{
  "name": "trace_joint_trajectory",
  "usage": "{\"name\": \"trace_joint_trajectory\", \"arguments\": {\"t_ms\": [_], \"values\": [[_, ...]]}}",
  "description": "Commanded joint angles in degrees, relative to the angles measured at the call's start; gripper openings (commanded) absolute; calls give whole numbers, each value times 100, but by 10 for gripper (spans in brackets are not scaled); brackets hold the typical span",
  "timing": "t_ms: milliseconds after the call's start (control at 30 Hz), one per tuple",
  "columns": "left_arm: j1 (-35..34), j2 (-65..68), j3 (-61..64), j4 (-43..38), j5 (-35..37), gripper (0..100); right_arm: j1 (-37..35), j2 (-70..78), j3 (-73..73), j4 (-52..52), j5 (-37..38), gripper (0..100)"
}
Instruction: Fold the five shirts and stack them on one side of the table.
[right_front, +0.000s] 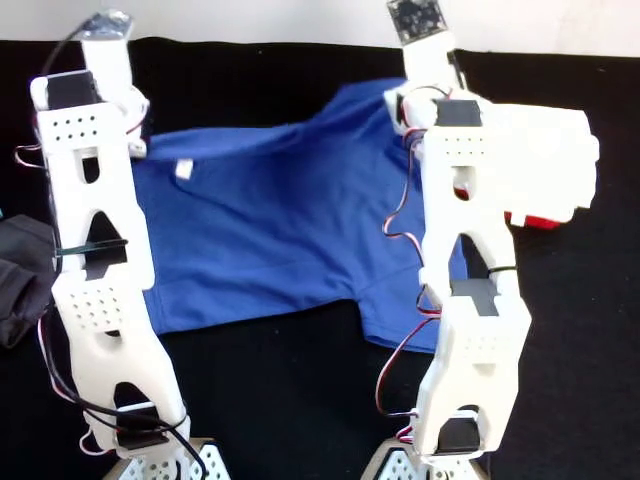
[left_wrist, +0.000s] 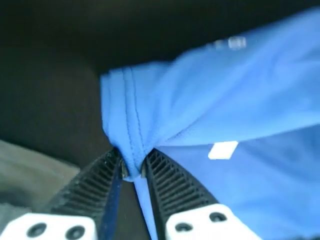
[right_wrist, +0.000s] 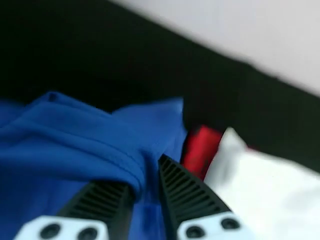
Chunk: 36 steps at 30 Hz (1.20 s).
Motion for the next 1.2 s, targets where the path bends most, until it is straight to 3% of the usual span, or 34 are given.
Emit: {"name": "trace_joint_trajectory", "arguments": {"t_ms": [0,200,433,600,833,1067,1167], "values": [[110,-4,-215,554,-44,9,136,-75,-312,813,-44,5],[92,-180,470,756,-44,9,365,-154,-330,2149,-44,5],[330,-1473,2809,738,-62,9,374,-673,-286,3512,-35,5],[347,-2053,3811,738,-158,9,453,-963,-268,4224,-26,5],[330,-2352,4620,738,-343,9,804,-1121,101,4418,-26,5],[356,-3020,5613,712,-360,9,901,-2396,2088,3802,299,5],[321,-3204,6211,79,-360,9,945,-3081,3389,3257,334,5]]}}
